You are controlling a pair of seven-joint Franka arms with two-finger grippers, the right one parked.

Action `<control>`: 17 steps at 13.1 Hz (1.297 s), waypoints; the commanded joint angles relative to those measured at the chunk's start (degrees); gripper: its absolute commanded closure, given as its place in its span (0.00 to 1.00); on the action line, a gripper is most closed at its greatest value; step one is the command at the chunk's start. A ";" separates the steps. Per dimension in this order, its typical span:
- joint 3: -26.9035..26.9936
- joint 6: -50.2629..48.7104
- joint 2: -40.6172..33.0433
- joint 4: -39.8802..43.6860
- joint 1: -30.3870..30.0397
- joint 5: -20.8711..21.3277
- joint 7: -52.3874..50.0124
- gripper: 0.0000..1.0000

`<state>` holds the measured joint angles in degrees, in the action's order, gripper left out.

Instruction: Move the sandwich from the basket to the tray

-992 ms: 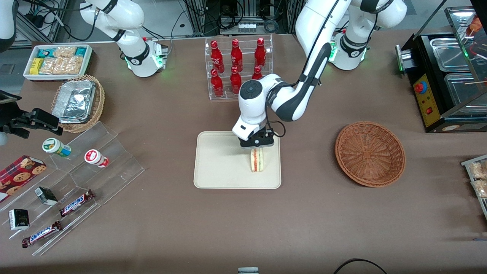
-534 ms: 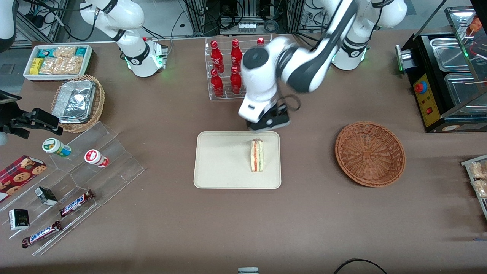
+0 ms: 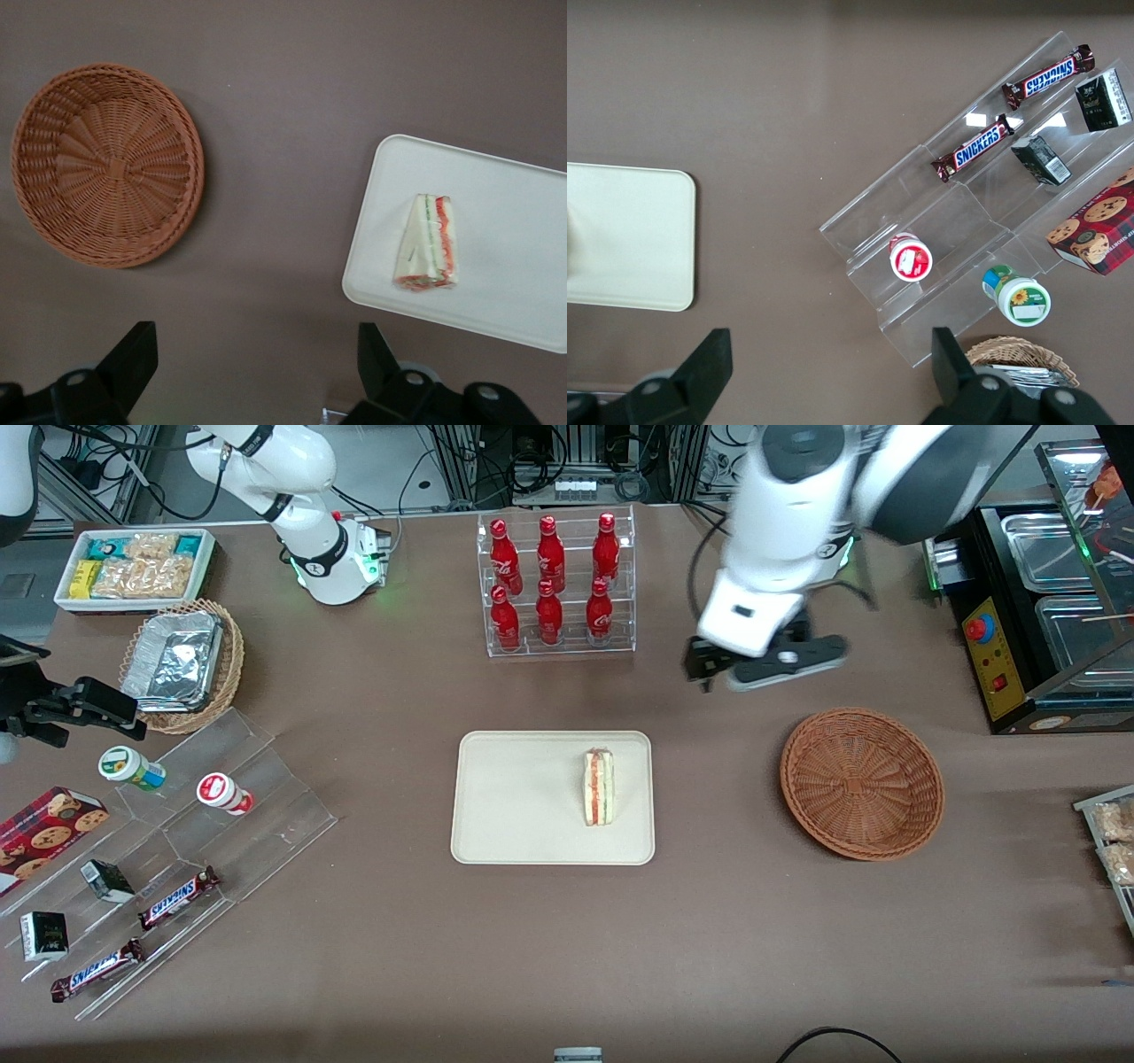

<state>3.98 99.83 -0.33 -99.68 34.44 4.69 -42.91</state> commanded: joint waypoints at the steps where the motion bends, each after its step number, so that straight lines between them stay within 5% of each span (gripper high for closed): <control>1: -0.64 -2.00 -5.20 -3.15 -6.12 -2.75 9.66 0.00; 9: 3.32 -5.26 -13.12 -8.60 -14.20 -2.75 22.32 0.00; 13: 1.47 -6.75 -12.34 -6.06 -22.21 -2.93 32.10 0.00; 17: -6.15 -7.63 -6.81 1.22 -29.94 -7.85 32.37 0.00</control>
<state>2.34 94.45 -11.06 -104.11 8.43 -1.40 -11.32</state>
